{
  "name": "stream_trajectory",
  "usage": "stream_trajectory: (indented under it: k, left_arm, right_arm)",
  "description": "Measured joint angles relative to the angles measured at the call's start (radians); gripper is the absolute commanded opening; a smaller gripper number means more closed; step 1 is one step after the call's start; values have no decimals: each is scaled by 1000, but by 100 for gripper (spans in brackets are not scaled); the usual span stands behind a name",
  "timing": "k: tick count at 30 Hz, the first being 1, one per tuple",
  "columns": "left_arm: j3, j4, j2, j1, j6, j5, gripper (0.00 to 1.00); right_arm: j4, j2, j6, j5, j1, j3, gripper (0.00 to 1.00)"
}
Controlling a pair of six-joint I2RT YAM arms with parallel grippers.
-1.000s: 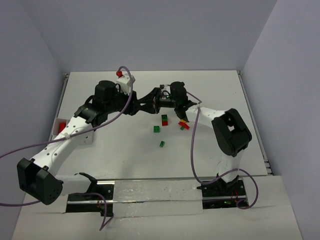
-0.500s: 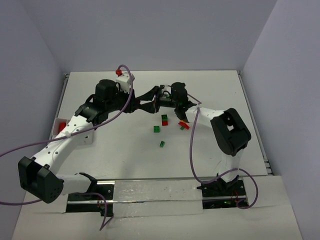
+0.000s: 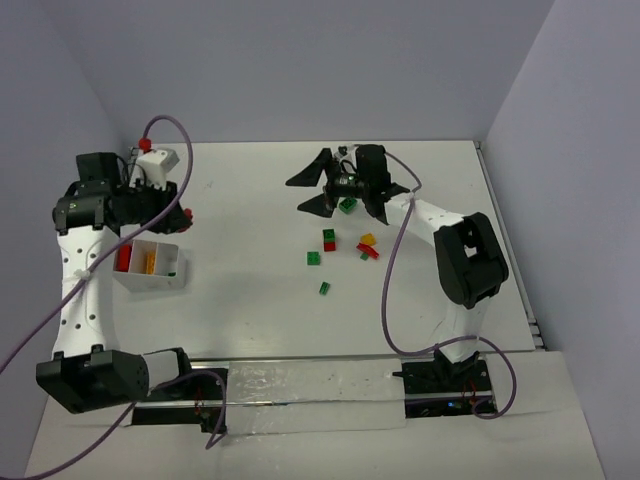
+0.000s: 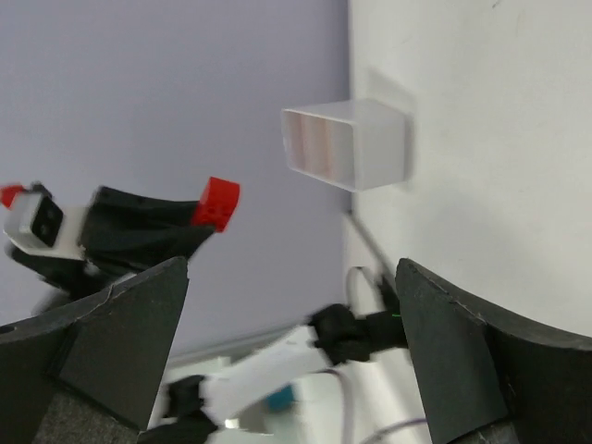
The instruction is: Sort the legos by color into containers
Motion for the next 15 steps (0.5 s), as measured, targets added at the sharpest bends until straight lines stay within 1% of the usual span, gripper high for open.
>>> stream_trajectory:
  k: [3, 6, 10, 15]
  left_arm:
    - [28, -164, 27, 140, 149, 22, 0]
    - [40, -250, 77, 260, 261, 21, 0]
    - [40, -303, 125, 376, 373, -12, 0]
    - [53, -333, 150, 484, 447, -44, 0]
  right_arm:
    - [-139, 0, -197, 8, -13, 93, 100]
    - [-258, 0, -375, 15, -13, 156, 100]
    - [-383, 0, -560, 33, -13, 169, 100]
    - [-487, 0, -707, 64, -15, 169, 100]
